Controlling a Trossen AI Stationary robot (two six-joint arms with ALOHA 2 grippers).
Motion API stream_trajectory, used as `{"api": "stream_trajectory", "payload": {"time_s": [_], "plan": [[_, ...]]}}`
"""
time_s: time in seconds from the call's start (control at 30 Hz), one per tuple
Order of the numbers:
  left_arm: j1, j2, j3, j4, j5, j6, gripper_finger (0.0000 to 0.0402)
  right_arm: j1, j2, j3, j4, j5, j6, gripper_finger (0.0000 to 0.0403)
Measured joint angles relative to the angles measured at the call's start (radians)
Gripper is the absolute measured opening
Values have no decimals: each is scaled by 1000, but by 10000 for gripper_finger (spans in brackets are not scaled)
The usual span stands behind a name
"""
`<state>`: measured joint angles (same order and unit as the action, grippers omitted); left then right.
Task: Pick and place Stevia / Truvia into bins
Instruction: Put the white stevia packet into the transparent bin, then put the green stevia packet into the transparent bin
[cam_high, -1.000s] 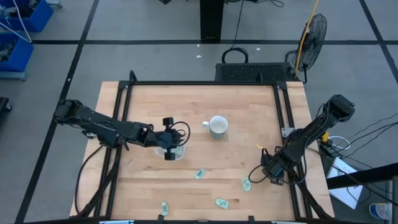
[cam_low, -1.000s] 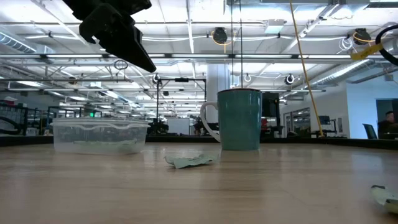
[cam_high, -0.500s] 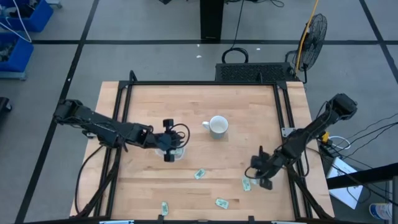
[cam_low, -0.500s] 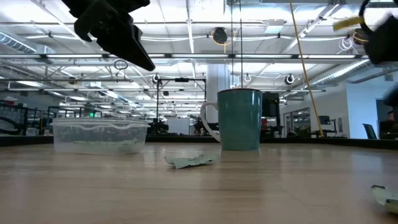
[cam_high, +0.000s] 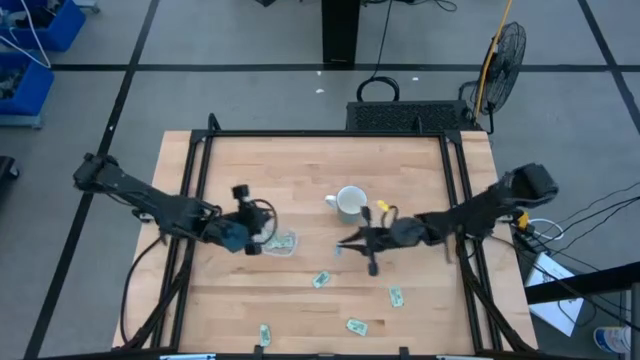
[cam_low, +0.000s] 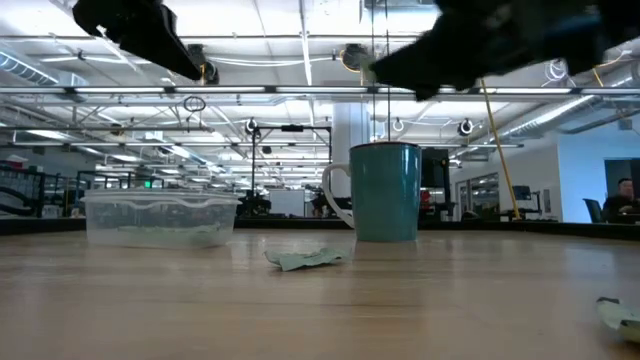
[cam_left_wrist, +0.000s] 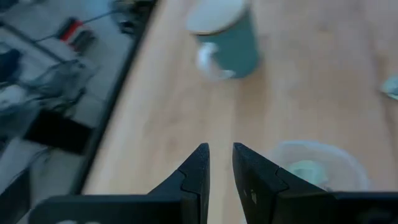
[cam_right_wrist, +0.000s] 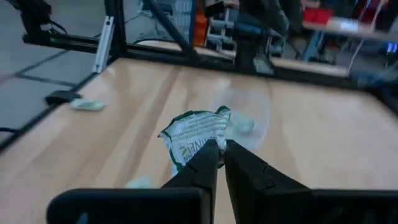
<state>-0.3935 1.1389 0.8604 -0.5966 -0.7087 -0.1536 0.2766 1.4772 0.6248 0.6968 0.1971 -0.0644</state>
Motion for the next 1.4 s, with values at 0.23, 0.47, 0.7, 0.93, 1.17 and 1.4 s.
{"api": "stream_trajectory", "payload": {"time_s": [0.23, 0.47, 0.7, 0.93, 1.17, 1.4], "plan": [[-7, -115, 0, -93, -91, -124, 76, -115, 261, 333, -119, -95, -180, 22], [-7, -146, 0, -156, -70, -171, 76, -178, 465, 594, -259, -94, -269, 22], [-7, -132, 0, -170, -39, -210, 76, -187, 629, 713, -260, -95, -265, 22], [-7, -131, 0, -174, -20, -218, 76, -186, 669, 723, -268, -93, -304, 33], [-7, -131, 0, -173, -23, -227, 76, -183, 669, 723, -286, -95, -298, 81], [-7, -131, 0, -170, -22, -257, 76, -169, 599, 722, -301, -94, -327, 115]]}}
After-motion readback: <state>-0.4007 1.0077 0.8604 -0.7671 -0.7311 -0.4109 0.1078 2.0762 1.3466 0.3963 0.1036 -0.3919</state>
